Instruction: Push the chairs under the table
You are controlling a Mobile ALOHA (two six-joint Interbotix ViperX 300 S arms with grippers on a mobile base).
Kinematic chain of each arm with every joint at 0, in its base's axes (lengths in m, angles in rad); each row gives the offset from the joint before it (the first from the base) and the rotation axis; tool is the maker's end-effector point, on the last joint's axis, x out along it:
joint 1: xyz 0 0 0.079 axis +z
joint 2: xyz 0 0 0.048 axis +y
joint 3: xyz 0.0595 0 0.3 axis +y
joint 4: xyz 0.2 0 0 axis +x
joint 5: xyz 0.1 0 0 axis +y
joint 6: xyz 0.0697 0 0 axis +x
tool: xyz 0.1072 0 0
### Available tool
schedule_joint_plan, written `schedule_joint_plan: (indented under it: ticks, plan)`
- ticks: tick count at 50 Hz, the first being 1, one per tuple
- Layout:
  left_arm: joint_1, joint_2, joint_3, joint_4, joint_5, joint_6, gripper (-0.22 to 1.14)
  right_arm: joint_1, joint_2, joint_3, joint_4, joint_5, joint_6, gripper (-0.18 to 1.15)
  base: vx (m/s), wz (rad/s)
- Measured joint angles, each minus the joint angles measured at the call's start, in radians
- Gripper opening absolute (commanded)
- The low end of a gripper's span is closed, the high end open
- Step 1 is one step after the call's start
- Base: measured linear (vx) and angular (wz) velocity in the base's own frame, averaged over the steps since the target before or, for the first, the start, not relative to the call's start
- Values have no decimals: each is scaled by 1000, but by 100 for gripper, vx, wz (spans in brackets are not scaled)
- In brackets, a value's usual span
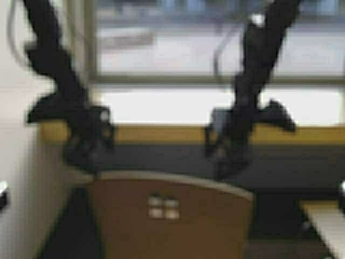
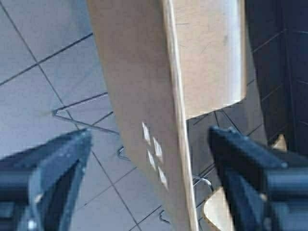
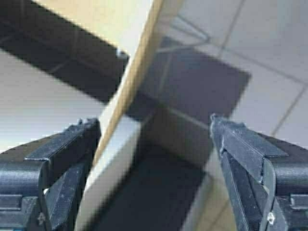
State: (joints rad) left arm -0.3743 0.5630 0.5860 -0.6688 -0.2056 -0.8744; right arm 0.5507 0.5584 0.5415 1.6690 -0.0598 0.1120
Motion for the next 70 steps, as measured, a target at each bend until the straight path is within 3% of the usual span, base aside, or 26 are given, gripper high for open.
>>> schedule_joint_plan:
  ticks: [23,48,70]
  plan:
    - [48,190,-258,0,95,11,101,-23,156,-81,103,-12,-3,100,0,1]
    - [41,339,-399,2,109,14,100,-91,284,-181,98,-3,-11,99,1,1]
    - [31,414,-420,6,-28,12,100,-129,396,-336,18,-2,-14,99,0,0]
